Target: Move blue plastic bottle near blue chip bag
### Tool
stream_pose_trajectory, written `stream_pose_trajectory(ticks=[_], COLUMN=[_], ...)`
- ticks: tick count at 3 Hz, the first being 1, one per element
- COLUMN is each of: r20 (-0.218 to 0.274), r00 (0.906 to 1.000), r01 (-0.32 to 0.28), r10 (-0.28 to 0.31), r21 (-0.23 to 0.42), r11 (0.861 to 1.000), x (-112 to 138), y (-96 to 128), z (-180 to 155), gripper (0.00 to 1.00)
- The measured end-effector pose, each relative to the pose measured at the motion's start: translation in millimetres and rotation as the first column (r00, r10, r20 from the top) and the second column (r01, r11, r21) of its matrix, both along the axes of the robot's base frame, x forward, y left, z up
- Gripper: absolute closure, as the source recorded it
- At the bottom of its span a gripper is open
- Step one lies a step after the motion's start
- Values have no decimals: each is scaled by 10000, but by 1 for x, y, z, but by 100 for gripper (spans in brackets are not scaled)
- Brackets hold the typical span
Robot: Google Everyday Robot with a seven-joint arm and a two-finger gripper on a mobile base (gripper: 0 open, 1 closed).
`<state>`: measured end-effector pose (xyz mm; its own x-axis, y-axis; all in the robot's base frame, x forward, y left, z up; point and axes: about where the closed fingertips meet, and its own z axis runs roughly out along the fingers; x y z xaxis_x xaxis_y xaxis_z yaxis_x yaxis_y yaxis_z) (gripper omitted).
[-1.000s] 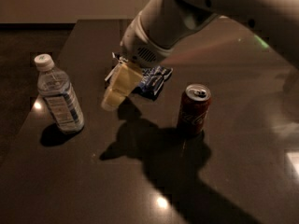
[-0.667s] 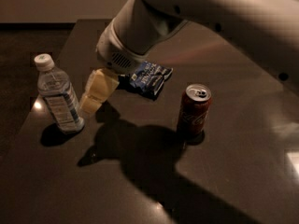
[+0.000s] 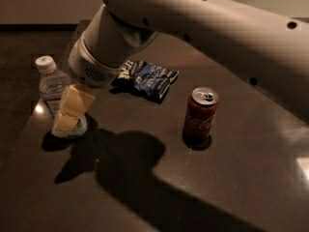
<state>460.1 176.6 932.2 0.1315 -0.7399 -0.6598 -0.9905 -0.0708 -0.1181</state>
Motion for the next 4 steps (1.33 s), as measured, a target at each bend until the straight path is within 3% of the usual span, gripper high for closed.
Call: stream_pose_trajectory(ticks=[2, 4], r20=[-20, -117], r00=[9998, 9999], r01=[-214, -86], r10=[215, 93], r21=[318, 568], r11=[9993, 9983], x=[7, 15], y=[26, 17], z=[-1, 6], gripper=[14, 60])
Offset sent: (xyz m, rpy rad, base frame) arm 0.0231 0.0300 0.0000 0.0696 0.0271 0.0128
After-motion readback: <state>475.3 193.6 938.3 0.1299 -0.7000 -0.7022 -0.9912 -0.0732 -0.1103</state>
